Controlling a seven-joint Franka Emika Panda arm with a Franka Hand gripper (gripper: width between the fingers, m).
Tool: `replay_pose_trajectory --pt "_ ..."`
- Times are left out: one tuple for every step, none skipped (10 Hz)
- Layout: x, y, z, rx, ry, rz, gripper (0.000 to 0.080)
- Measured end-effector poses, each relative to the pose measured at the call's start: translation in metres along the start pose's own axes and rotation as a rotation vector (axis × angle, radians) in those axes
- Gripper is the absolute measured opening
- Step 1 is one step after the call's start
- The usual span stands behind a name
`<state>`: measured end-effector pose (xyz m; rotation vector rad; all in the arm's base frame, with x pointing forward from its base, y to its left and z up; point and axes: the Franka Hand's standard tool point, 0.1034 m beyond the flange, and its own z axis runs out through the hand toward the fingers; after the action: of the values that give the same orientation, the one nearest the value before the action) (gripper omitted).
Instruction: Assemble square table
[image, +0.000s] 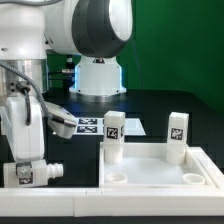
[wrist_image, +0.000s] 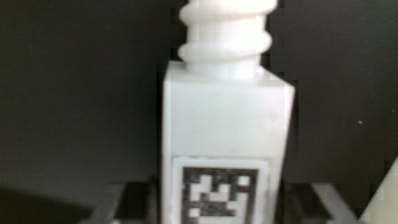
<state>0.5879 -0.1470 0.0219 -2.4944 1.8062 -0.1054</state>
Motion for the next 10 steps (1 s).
replay_pose_trajectory --pt "0.000 0.000 0.000 0.000 0.000 0.000 0.0278" --pt "-0.001 0.002 -0.003 0.003 0.006 -0.088 0.0279" --pt "-0.010 0.011 -0.016 0.013 0.008 -0.212 0.0279" --pt "-0.023 0.021 -0.031 0.018 -0.001 -0.259 0.0279" --pt "-0.030 0.020 -0.046 0.033 0.022 -0.313 0.0279" --pt "-0.024 0.019 -0.049 0.049 0.069 -0.350 0.0279" --pt "-0.024 0.022 -0.045 0.038 0.065 -0.410 0.0279" --pt "-0.023 0.022 -0.046 0.034 0.068 -0.497 0.0281" --pt "-0.023 0.023 -0.046 0.031 0.071 -0.579 0.0281" --pt "-0.025 0.037 -0.049 0.032 0.060 -0.663 0.0281"
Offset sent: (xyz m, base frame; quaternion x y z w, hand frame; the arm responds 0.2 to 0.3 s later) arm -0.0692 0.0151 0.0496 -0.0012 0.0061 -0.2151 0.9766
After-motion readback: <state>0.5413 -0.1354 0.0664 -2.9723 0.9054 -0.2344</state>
